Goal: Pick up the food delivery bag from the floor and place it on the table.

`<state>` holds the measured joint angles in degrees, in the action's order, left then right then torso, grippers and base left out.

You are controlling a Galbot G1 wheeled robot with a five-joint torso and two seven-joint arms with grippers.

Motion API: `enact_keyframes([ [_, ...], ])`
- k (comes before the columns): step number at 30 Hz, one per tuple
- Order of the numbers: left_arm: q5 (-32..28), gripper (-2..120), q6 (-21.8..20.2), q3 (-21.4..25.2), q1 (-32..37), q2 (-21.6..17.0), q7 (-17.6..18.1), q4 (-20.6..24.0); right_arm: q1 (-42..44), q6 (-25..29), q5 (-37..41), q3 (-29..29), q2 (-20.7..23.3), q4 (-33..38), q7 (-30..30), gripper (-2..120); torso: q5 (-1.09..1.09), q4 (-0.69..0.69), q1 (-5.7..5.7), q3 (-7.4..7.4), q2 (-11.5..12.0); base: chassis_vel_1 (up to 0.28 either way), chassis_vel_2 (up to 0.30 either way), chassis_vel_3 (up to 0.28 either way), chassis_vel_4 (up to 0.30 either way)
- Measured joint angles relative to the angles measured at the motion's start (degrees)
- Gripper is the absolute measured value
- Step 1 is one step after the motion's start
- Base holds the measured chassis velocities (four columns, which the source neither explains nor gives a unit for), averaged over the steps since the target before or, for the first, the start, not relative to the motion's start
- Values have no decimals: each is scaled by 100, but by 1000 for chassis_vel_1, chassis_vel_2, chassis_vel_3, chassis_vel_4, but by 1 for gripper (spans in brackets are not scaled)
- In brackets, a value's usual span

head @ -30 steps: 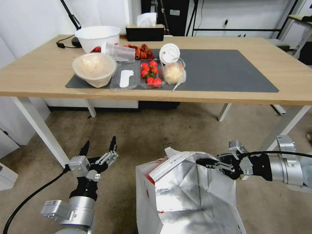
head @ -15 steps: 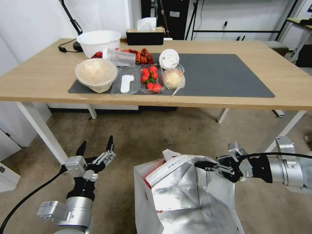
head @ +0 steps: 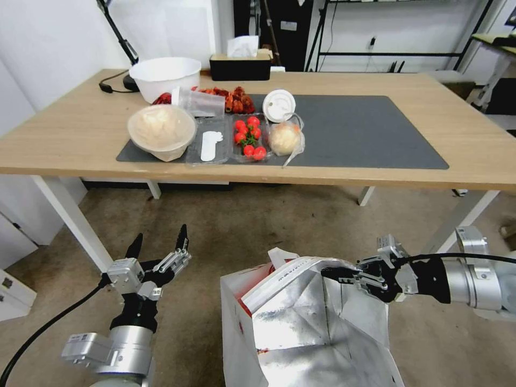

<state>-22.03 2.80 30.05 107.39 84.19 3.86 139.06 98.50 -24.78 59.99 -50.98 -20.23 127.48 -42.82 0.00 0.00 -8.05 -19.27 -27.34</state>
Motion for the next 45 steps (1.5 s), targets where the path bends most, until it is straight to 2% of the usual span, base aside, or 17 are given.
enact_keyframes([
  [45, -17, 100, 3, 56, 12, -15, -5, 6, -5, 27, -48, -9, -22, 76, -20, 0, 0, 0, -407, -657, -1063, 0, 0, 0, 0],
])
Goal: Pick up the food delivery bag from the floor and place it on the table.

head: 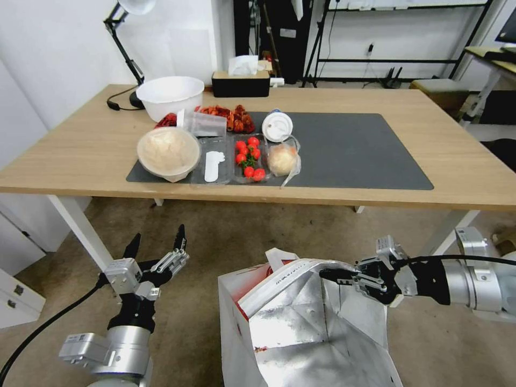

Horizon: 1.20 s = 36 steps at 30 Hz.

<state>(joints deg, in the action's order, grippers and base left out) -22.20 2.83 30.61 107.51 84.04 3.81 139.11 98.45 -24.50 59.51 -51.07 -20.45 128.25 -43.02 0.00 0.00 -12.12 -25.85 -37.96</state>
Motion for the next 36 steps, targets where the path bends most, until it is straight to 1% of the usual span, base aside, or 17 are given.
enact_keyframes([
  [11, 11, 100, 0, 0, 23, 4, -3, 33, -8, 12, -17, 0, 2, 9, -9, 0, 0, 0, -125, -177, -301, 0, 0, 0, 0],
  [16, 12, 100, -2, 4, 33, 3, -6, 48, -8, 13, -24, 0, 2, 14, -21, 0, 0, 0, -163, -230, -395, 0, 0, 0, 0],
  [18, 18, 100, -3, 6, 43, 3, -9, 58, -3, 15, -35, 0, -3, 17, -32, 0, 0, 0, -193, -271, -466, 0, 0, 0, 0],
  [20, 19, 100, -2, 7, 45, 4, -10, 61, -2, 16, -37, 0, -4, 19, -34, 0, 0, 0, -196, -277, -475, 0, 0, 0, 0],
  [22, 24, 100, -3, 9, 58, 5, -13, 73, 3, 18, -49, 0, -13, 30, -39, 0, 0, 0, -234, -338, -574, 0, 0, 0, 0],
  [31, 27, 100, -1, 27, 86, 5, -17, 106, 12, 19, -55, -1, -21, 57, -46, 0, 0, 0, -309, -437, -746, 0, 0, 0, 0],
  [34, 27, 100, 3, 30, 100, 5, -19, 123, 14, 19, -58, -2, -28, 70, -48, 0, 0, 0, -358, -496, -854, 0, 0, 0, 0],
  [35, 27, 100, 3, 30, 100, 5, -19, 123, 14, 19, -58, -2, -28, 70, -48, 0, 0, 0, -358, -496, -854, 0, 0, 0, 0],
  [36, 26, 100, 4, 31, 106, 5, -21, 131, 16, 19, -58, -2, -29, 77, -49, 0, 0, 0, -379, -529, -909, 0, 0, 0, 0],
])
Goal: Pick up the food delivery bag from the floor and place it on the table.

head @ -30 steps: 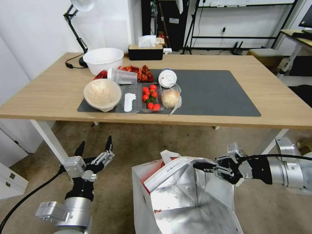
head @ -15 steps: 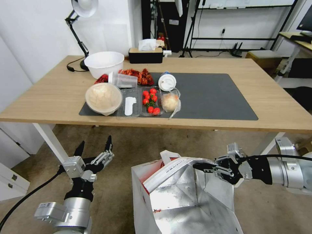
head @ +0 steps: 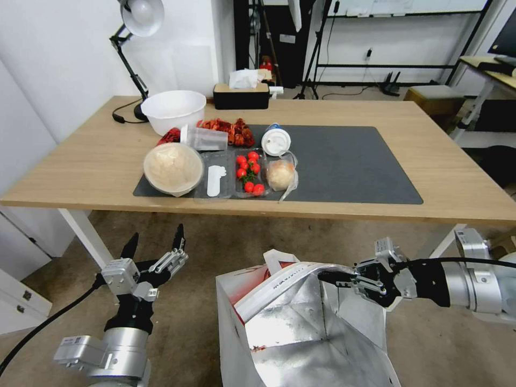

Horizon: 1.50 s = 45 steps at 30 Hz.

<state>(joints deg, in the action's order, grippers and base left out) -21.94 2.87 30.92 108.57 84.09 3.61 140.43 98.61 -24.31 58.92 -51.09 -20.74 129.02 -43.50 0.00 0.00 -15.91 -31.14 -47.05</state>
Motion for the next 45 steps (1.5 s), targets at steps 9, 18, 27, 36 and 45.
enact_keyframes([
  [9, 0, 100, 3, 9, 13, -6, -3, 6, 15, -2, -18, -2, -25, 27, -5, 0, 0, 0, -97, -142, -238, 0, 0, 0, 0],
  [18, 0, 100, 6, 13, 12, -10, -4, 9, 14, -3, -27, 0, -26, 32, -7, 0, 0, 0, -201, -280, -482, 0, 0, 0, 0],
  [27, 1, 100, 6, 14, 4, -13, -4, 9, 4, -6, -27, 5, -24, 32, -8, 0, 0, 0, -292, -395, -687, 0, 0, 0, 0],
  [36, -3, 100, 6, 15, -2, -15, -4, 6, 4, -8, -27, 12, -24, 20, -8, 0, 0, 0, -395, -533, -927, 0, 0, 0, 0],
  [45, -4, 100, 6, 10, -8, -22, -4, -9, 1, -8, -27, 26, -24, -2, -8, 0, 0, 0, -506, -674, -1182, 0, 0, 0, 0],
])
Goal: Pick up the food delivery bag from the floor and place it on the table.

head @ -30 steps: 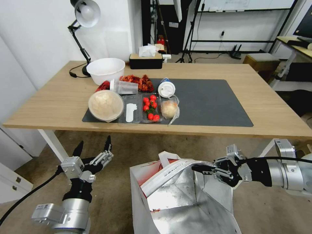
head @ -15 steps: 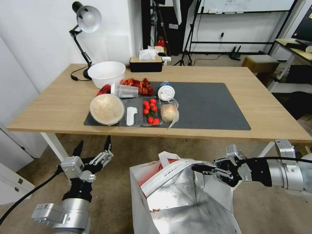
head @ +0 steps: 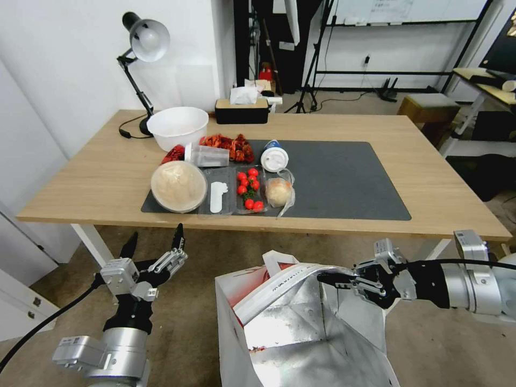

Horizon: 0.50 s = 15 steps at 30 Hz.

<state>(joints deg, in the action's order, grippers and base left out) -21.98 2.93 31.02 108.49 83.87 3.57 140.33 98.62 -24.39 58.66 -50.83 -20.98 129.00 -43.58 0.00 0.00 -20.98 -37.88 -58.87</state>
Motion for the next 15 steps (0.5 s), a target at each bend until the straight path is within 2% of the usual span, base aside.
enact_keyframes([
  [7, -84, 100, 34, 15, 36, -29, -68, -34, -2, 5, -5, 5, -30, -43, -10, 0, 0, 0, -82, -109, -191, 0, 0, 0, 0],
  [15, -87, 100, 33, 19, 31, -37, -149, -29, 2, 9, -19, 5, -45, -64, -48, 0, 0, 0, -90, -120, -208, 0, 0, 0, 0],
])
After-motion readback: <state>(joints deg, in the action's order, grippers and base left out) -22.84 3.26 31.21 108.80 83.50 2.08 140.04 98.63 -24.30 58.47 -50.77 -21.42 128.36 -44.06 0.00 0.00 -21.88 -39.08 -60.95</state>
